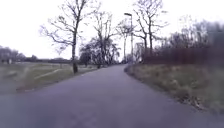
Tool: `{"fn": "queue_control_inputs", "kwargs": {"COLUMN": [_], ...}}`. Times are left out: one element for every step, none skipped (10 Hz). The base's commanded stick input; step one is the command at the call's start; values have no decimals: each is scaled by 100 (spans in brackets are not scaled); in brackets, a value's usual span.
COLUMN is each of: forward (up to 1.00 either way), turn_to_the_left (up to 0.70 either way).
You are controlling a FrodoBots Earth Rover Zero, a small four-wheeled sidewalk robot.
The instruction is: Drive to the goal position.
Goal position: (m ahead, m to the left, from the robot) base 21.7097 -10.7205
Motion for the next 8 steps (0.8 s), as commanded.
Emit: {"fn": "queue_control_inputs", "kwargs": {"forward": [100,100,100,100,100,100,100,100], "turn_to_the_left": [0,0,0,0,0,0,0,0]}}
